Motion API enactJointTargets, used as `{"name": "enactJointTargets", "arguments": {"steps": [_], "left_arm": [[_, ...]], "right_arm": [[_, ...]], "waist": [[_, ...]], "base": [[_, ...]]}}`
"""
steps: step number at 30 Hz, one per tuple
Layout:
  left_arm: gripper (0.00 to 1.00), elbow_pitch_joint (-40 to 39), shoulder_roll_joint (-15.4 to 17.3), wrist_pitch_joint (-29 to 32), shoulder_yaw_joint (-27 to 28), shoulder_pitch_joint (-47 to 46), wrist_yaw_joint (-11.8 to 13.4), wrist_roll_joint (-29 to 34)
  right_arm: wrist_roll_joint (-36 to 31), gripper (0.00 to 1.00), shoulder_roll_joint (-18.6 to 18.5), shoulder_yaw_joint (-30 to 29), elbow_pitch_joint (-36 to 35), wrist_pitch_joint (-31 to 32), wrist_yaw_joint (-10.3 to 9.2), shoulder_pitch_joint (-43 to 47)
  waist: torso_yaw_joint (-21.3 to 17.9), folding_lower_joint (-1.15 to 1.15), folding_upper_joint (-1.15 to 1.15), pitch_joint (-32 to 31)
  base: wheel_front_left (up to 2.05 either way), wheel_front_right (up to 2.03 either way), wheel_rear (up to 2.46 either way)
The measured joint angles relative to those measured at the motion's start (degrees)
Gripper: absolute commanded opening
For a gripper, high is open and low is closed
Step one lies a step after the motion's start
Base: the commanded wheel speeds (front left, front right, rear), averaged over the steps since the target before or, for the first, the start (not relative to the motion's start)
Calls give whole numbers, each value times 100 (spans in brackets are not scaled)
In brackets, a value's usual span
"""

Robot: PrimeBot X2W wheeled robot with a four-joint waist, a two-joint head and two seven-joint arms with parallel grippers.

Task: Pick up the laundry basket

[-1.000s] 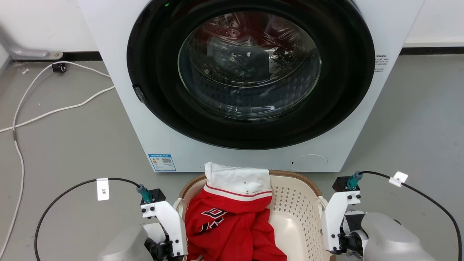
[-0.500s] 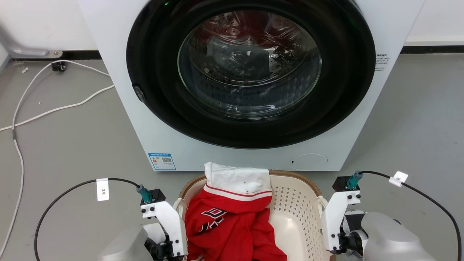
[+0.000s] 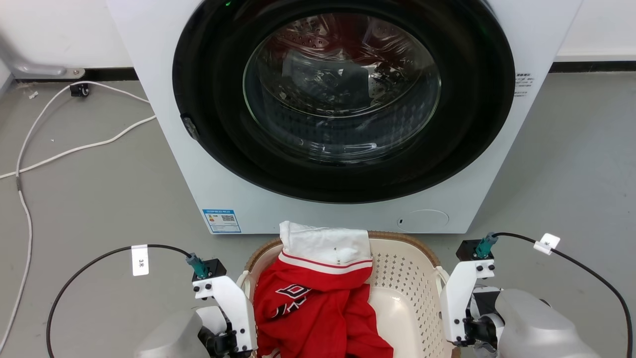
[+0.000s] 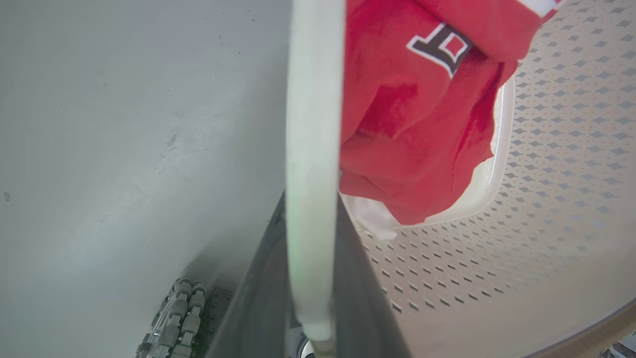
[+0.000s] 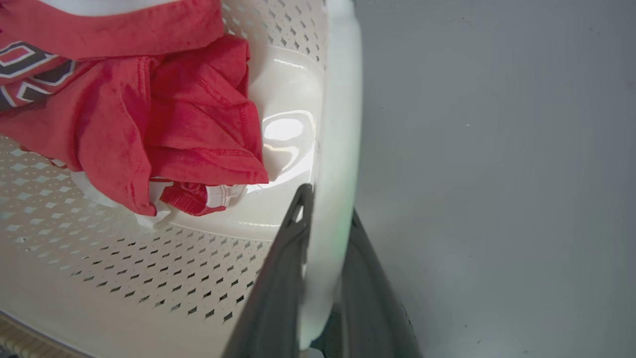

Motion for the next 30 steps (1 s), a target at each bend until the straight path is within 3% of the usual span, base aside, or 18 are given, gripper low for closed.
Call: {"name": "enactJointTargets", "arguments": {"steps": [30], "left_arm": [[0, 2, 19, -53, -140, 1, 1, -143]], "right_arm": [[237, 0, 0, 229, 34, -43, -1, -9]], "waist": [[2, 0, 0, 18]], "base": [[0, 0, 0]]}}
